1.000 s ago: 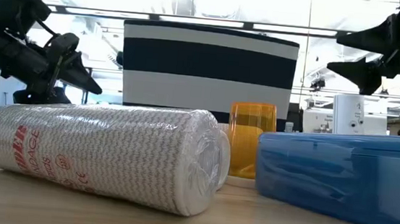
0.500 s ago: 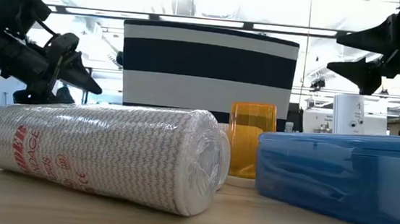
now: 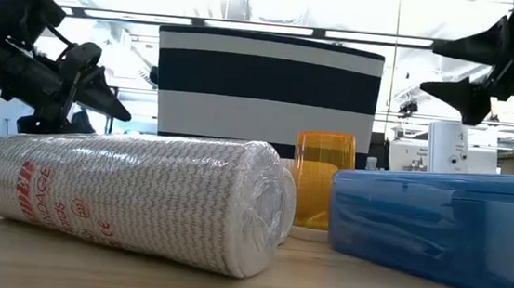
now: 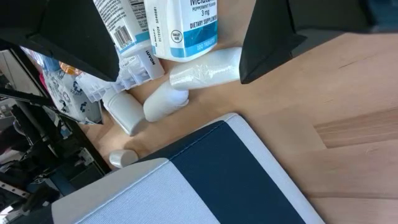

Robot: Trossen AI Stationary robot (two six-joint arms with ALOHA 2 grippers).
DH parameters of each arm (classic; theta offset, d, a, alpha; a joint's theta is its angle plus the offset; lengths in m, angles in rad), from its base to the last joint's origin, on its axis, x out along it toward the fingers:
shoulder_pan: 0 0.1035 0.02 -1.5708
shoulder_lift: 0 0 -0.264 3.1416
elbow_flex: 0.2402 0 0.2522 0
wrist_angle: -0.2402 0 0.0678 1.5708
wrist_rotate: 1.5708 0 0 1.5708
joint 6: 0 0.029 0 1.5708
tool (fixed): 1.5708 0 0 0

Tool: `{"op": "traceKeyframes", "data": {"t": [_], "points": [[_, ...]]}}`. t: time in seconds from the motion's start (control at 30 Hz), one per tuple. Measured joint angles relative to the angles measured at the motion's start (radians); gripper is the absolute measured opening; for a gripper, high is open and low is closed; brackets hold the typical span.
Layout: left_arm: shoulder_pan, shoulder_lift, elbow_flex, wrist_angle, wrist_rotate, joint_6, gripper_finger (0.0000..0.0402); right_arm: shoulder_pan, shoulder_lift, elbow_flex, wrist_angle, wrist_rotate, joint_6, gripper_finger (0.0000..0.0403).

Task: Pick & place medical supplies in basket/bin
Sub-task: Put the white medicine bottle into the blue bin

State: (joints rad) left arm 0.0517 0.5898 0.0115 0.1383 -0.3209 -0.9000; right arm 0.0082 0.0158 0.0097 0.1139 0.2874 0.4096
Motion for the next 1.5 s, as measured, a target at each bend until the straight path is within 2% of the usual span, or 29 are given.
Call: {"op": "traceKeyframes", "data": {"t": [0.13,0.27,0.33,0.43,0.57,0.7,0.87,1.0,1.23,1.5], "points": [[0.000,0.000,0.000,0.000,0.000,0.000,0.0311,0.000,0.000,0.000,0.004,0.000,0.270,0.0354],[0.000,0.000,0.000,0.000,0.000,0.000,0.0311,0.000,0.000,0.000,0.012,-0.001,0.691,0.0354],[0.000,0.000,0.000,0.000,0.000,0.000,0.0311,0.000,0.002,0.000,0.003,0.006,0.808,0.0354],[0.000,0.000,0.000,0.000,0.000,0.000,0.0311,0.000,0.011,0.000,-0.008,0.020,0.835,0.0354],[0.000,0.000,0.000,0.000,0.000,0.000,0.0311,0.000,0.026,0.000,-0.012,0.024,0.760,0.0354],[0.000,0.000,0.000,0.000,0.000,0.000,0.0311,0.000,0.041,0.000,-0.001,-0.014,0.916,0.0354],[0.000,0.000,0.000,0.000,0.000,0.000,0.0311,0.000,0.095,0.001,0.076,-0.027,0.972,0.0354],[0.000,0.000,0.000,0.000,0.000,0.000,0.0311,0.000,0.149,0.001,0.045,-0.029,0.990,0.0354],[0.000,0.000,0.000,0.000,0.000,0.000,0.0311,0.000,0.240,0.000,0.042,-0.230,1.038,0.0354],[0.000,0.000,0.000,0.000,0.000,0.000,0.0311,0.000,0.282,0.000,0.064,-0.253,1.022,0.0354]]}}
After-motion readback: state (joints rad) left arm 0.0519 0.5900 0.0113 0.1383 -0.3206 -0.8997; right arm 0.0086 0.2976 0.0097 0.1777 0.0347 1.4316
